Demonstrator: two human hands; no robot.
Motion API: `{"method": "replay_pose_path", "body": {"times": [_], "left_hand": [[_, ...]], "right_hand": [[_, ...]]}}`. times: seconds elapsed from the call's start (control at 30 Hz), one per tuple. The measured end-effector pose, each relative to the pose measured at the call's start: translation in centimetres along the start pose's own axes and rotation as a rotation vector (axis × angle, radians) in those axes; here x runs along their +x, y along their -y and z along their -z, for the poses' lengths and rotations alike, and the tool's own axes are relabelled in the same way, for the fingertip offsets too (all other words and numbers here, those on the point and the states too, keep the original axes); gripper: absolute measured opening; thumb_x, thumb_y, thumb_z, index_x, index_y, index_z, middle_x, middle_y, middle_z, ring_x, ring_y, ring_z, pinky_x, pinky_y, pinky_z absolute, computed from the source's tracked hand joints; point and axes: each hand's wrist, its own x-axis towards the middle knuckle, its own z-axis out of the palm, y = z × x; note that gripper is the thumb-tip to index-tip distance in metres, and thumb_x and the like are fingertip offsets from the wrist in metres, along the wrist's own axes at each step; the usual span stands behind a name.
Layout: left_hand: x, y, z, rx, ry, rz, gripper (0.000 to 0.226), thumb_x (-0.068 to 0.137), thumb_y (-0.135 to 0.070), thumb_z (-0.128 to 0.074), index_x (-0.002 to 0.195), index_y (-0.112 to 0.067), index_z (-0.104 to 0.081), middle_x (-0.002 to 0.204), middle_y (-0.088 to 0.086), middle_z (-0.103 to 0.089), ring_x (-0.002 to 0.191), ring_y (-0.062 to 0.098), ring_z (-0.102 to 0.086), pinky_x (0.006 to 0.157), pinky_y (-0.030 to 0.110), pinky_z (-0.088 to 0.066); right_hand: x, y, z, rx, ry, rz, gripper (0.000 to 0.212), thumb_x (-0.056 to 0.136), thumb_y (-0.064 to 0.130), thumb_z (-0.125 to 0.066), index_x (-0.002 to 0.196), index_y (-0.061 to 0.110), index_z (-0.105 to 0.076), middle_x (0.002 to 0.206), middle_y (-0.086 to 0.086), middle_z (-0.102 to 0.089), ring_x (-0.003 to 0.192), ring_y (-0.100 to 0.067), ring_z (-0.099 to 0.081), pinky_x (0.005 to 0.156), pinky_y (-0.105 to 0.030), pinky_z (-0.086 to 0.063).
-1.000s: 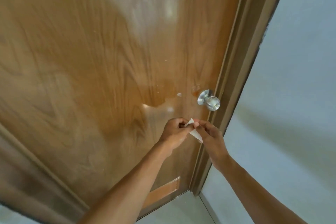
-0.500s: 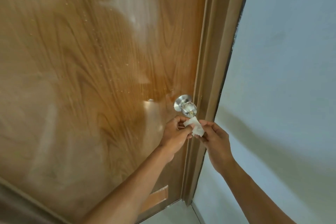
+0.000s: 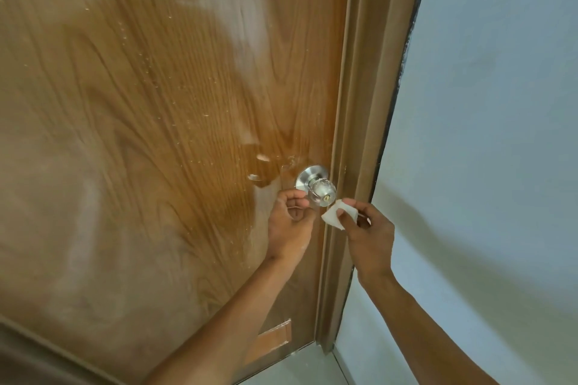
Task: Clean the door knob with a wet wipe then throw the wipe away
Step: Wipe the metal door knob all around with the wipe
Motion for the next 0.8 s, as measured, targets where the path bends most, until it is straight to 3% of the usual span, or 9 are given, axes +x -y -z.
{"method": "replay_pose_path", "body": {"times": [0.2, 0.33, 0.53, 0.67, 0.8], "left_hand": [[0.8, -0.2, 0.2, -0.01, -0.023, 0.065, 0.026, 0.084, -0.003, -0.062, 0.106, -0.016, -0.057, 0.099, -0.007, -0.063, 0.086, -0.003, -0.06, 0.084, 0.016, -0.051], [1.4, -0.5, -0.2, -0.007, -0.004, 0.086, 0.024, 0.086, -0.008, -0.065, 0.106, -0.018, -0.056, 0.1, -0.007, -0.063, 0.089, -0.003, -0.06, 0.08, 0.014, -0.049], [2.2, -0.8, -0.5, 0.035, 0.006, 0.068, 0.024, 0.086, -0.005, -0.06, 0.104, -0.021, -0.056, 0.099, -0.01, -0.062, 0.088, -0.006, -0.057, 0.073, 0.003, -0.045], [2.7, -0.9, -0.7, 0.021, 0.024, 0.101, 0.025, 0.085, -0.008, -0.064, 0.106, -0.02, -0.056, 0.098, -0.012, -0.061, 0.088, -0.004, -0.058, 0.074, 0.01, -0.047], [2.9, -0.8, -0.7, 0.011, 0.035, 0.1, 0.025, 0.087, -0.007, -0.061, 0.108, -0.018, -0.056, 0.099, -0.008, -0.061, 0.088, -0.002, -0.057, 0.069, 0.003, -0.046]], "right_hand": [[0.6, 0.1, -2.6, 0.002, -0.08, 0.084, 0.018, 0.081, 0.012, -0.076, 0.096, 0.019, -0.07, 0.092, 0.011, -0.07, 0.085, 0.001, -0.068, 0.064, -0.008, -0.051], [0.0, -0.4, -3.5, -0.071, -0.047, 0.133, 0.016, 0.083, 0.013, -0.074, 0.094, 0.024, -0.071, 0.086, 0.022, -0.066, 0.083, 0.015, -0.062, 0.061, 0.001, -0.043], [1.1, -0.5, -2.3, -0.083, -0.116, 0.085, 0.012, 0.081, 0.013, -0.077, 0.089, 0.02, -0.072, 0.085, 0.01, -0.07, 0.082, -0.006, -0.067, 0.062, -0.002, -0.046], [1.3, 0.2, -2.9, -0.076, -0.126, 0.102, 0.015, 0.081, 0.015, -0.077, 0.088, 0.022, -0.066, 0.085, 0.014, -0.067, 0.08, -0.008, -0.065, 0.064, -0.005, -0.048], [1.0, -0.6, -2.9, -0.124, -0.094, 0.07, 0.012, 0.082, 0.017, -0.076, 0.091, 0.022, -0.07, 0.087, 0.009, -0.069, 0.082, -0.005, -0.064, 0.063, 0.0, -0.046]]}}
